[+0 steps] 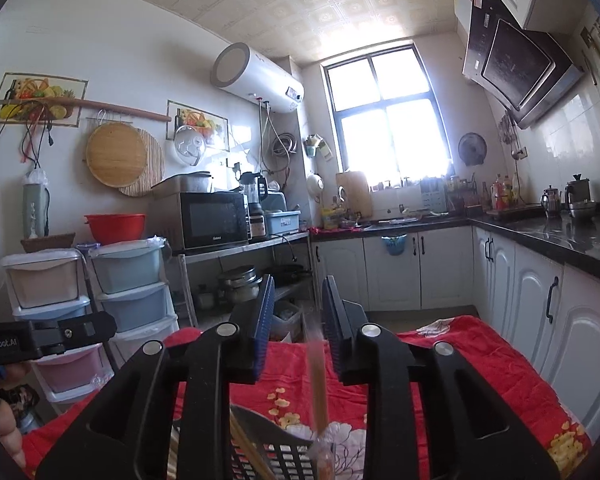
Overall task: Organize utensils
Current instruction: 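Open the left tool into the basket while the right tool releases its chopstick, then move both open tools down past the basket to the chopsticks on the cloth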
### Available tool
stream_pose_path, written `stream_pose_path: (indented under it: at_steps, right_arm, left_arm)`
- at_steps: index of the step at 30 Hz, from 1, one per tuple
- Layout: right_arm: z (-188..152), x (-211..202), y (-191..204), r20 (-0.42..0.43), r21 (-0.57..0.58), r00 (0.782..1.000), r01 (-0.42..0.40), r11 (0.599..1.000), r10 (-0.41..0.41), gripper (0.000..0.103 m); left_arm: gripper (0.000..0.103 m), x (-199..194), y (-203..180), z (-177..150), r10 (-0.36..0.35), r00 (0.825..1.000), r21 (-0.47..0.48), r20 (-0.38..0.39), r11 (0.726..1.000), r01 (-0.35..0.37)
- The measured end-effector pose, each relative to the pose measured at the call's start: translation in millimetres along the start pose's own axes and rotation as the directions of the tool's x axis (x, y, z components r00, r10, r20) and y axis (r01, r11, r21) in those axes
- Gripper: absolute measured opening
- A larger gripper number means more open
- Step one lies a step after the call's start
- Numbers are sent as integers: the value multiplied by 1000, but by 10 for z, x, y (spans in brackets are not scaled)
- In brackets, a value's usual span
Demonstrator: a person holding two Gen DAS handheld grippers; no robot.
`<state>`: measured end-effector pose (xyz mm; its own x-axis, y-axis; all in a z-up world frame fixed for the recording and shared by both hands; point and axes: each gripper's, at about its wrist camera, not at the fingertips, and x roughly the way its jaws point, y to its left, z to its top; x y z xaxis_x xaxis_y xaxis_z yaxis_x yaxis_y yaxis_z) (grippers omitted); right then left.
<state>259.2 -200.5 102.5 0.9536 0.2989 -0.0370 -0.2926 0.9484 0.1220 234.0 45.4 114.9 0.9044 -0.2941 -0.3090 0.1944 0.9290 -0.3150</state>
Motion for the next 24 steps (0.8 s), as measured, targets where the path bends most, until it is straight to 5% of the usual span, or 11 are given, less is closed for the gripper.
stream_pose_path:
  at_steps: [15, 24]
  right_arm:
    - [24, -362, -56, -88, -11, 993, 74, 997, -75, 44]
    - [-36, -527, -75, -168, -5, 982, 81, 997, -81, 52]
  left_arm:
    - [61, -206, 116, -60, 24, 999, -56, -26, 998, -25]
    - [75, -345, 115, -149, 25, 999, -57, -39, 998, -27]
